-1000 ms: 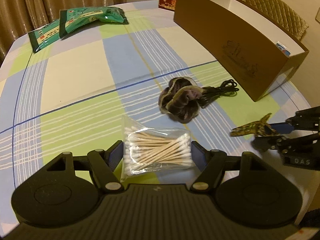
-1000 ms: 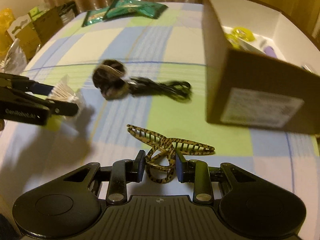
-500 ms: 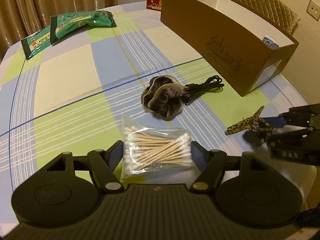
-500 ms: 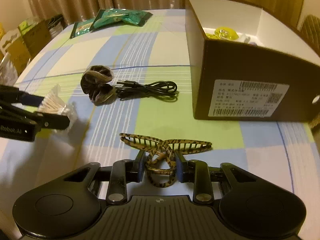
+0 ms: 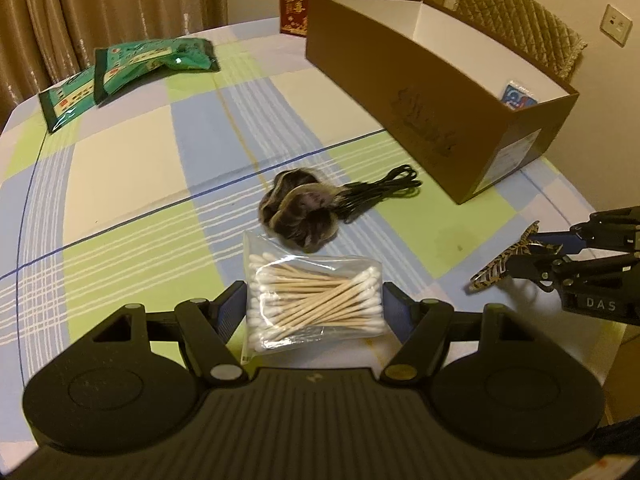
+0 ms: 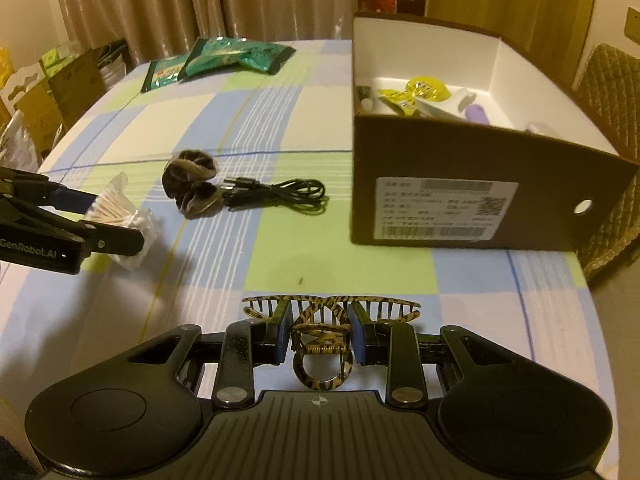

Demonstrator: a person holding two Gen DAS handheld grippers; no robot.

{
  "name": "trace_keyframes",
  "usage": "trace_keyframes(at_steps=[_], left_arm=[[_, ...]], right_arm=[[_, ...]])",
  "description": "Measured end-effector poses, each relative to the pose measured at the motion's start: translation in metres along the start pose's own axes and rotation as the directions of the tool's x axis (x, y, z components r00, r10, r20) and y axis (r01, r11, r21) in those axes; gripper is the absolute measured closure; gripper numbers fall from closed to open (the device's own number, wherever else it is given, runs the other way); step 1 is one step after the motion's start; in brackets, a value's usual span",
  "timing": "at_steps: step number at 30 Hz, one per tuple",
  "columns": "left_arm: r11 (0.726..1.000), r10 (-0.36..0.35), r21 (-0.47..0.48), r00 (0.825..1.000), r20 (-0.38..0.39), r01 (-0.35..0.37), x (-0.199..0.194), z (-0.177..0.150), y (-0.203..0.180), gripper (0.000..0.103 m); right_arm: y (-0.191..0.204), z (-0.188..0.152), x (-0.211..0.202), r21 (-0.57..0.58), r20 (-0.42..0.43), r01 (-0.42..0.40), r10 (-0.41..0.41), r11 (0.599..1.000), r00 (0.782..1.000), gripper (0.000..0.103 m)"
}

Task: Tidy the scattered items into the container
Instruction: 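Lift the cotton swab bag and hair clip toward the cardboard box with both grippers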

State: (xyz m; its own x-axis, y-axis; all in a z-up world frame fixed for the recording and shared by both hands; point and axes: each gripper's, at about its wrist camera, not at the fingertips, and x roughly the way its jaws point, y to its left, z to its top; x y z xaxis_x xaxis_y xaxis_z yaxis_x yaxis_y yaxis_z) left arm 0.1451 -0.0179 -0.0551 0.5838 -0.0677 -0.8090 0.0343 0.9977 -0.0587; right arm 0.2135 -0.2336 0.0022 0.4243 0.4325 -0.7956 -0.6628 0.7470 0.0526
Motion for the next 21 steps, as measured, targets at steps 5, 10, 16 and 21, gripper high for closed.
trace_keyframes(at_steps=[5,10,16,21], left_arm=[[1.0,-0.021,0.024,1.0,0.02,0.021,-0.005,0.006,-0.016,0.034],[0.998,-0.05,0.047,0.998,0.045,0.047,-0.01,0.016,-0.033,0.034],[0.994,-0.08,0.074,0.994,0.075,0.074,-0.018,0.029,-0.053,0.034],[0.991,-0.108,0.091,0.99,0.095,0.099,-0.025,0.041,-0.069,0.034]], right_arm=[[-0.009,0.0,-0.014,0.009,0.019,0.004,-0.004,1.0,1.0,0.076],[-0.019,0.002,-0.028,0.02,0.04,-0.003,0.002,1.0,0.999,0.076],[-0.035,0.01,-0.05,0.037,0.079,-0.019,0.016,0.999,0.997,0.076],[-0.052,0.019,-0.07,0.046,0.123,-0.037,0.031,0.998,0.992,0.076]])
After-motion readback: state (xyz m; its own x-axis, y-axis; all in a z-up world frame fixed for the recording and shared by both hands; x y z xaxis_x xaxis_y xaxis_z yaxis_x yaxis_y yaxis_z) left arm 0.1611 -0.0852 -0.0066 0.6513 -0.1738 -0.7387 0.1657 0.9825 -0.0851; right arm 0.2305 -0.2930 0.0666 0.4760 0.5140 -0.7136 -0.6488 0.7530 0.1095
